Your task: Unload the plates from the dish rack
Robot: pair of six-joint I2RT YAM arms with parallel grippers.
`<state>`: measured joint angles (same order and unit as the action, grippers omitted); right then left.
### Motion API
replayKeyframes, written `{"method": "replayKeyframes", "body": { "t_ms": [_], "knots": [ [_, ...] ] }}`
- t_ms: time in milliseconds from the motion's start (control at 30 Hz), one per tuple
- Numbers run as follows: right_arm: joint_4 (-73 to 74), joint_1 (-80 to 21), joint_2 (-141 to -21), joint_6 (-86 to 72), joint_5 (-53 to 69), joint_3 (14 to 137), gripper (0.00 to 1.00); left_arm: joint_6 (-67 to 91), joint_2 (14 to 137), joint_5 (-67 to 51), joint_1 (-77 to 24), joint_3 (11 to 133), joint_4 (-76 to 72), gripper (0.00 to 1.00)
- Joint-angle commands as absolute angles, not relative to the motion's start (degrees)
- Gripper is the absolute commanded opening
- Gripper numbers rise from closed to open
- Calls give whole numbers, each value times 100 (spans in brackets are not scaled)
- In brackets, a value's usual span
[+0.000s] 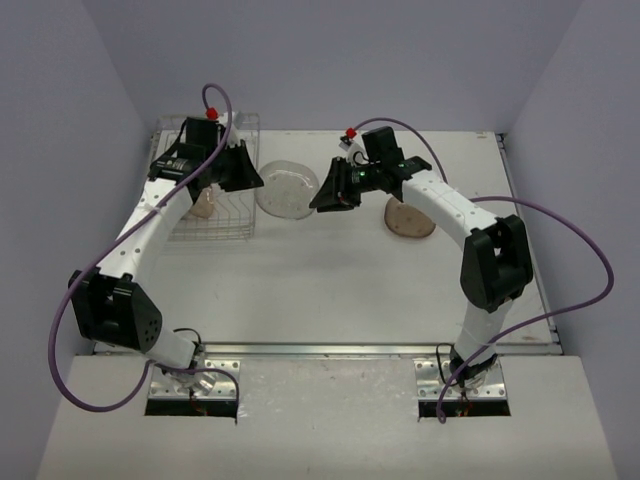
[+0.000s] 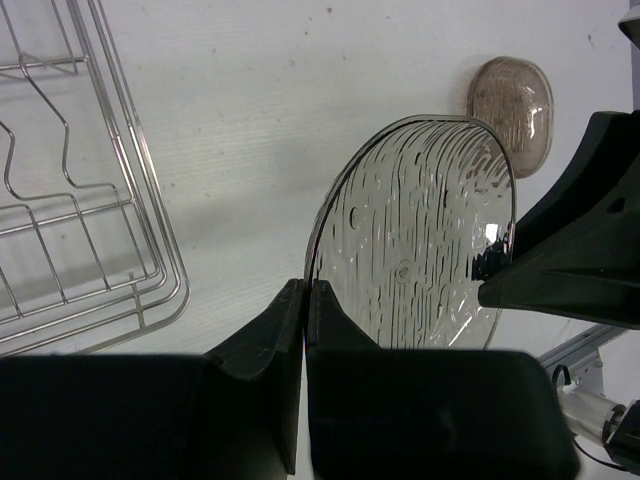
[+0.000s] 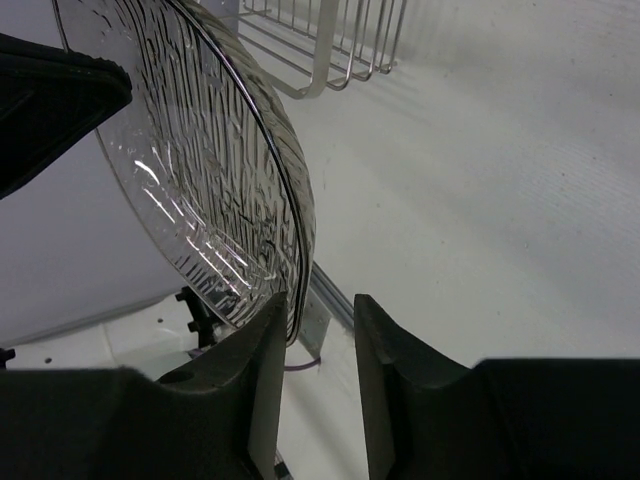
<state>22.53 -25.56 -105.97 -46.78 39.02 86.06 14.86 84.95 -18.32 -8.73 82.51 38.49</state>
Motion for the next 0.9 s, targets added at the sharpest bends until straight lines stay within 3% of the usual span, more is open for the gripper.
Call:
{"method": "replayKeyframes", "body": {
  "t_ms": [0,233,300,333,367,400,500,667,867],
  "knots": [
    [2127,-2549,-10721,-4848,3819,8755,25,1582,8336,-2019,-915,8252,3476,0],
    [2136,-2549,-10882,-4878,3848,8894,2,1459,8243,-2022,-1138,8183,3419,0],
    [2137,-2549,-10898,-4869,3821,8913,0,1419,8227,-2009,-1191,8174,3419,1],
    [2146,-2548,-10897,-4812,3803,8921,0,1385,8227,-2045,-1221,8174,3419,6],
    [2157,-2537,-10886,-4773,3778,8919,0,1360,8225,-2085,-1222,8175,3419,20],
    [2182,-2512,-10853,-4702,3703,8898,0,1344,8219,-2098,-1222,8184,3423,53],
    [2256,-2356,-10685,-4453,3550,8797,0,1333,8190,-1816,-1222,8191,3485,96],
    [2573,-1850,-10230,-3906,3462,8430,0,1267,8165,-1323,-1189,8221,3585,100],
    [4043,-990,-9632,-1677,3029,8095,0,1057,8252,-709,-1081,8521,3725,100]
  ]
}}
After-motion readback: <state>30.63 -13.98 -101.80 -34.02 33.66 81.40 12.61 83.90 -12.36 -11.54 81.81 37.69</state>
